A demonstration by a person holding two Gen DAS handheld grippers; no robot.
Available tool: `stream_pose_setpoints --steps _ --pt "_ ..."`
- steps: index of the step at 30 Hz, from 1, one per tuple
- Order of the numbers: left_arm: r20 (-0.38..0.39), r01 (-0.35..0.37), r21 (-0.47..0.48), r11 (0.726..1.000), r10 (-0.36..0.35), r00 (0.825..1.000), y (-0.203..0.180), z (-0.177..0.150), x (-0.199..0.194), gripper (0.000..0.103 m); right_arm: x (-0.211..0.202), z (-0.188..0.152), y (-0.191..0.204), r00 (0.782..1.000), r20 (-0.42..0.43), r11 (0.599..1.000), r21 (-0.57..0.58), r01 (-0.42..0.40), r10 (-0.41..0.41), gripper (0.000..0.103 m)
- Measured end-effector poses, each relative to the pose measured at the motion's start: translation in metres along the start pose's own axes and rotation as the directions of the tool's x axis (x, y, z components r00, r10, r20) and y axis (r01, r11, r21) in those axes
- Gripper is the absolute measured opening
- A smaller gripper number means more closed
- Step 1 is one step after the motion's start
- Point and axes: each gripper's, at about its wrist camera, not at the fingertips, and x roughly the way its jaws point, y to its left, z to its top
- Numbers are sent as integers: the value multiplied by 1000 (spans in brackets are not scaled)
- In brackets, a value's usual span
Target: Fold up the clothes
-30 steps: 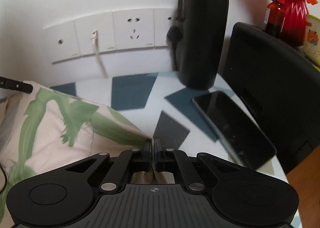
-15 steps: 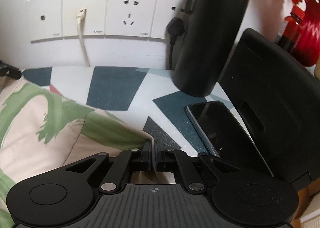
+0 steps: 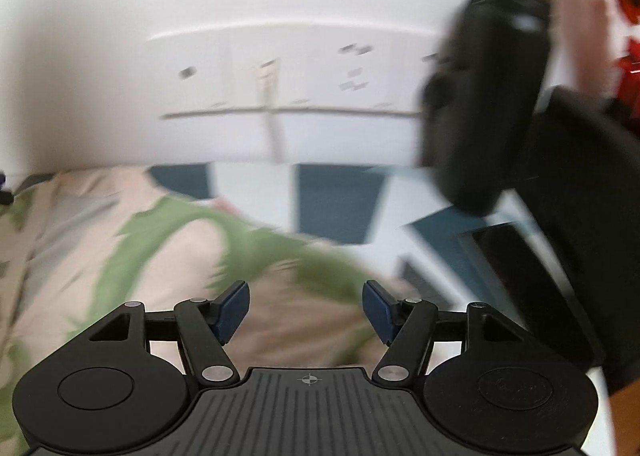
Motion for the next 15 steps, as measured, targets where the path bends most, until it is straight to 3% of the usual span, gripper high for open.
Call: stream_pose_setpoints --steps 3,7,11,15 --pt "-35 -55 -24 998 54 998 12 -30 -10 65 9 -3 25 999 -24 998 -49 -34 32 67" --pt "-52 -104 -48 993 101 993 22 -54 -14 69 22 -8 43 999 -54 993 -120 -5 -2 66" --pt "-43 -118 -68 991 116 992 28 -71 -20 77 32 -4 25 999 -52 999 -35 0 -2 70" --pt "-31 -107 -165 980 104 994 45 -81 -15 97 43 1 9 999 -32 999 26 38 -37 70"
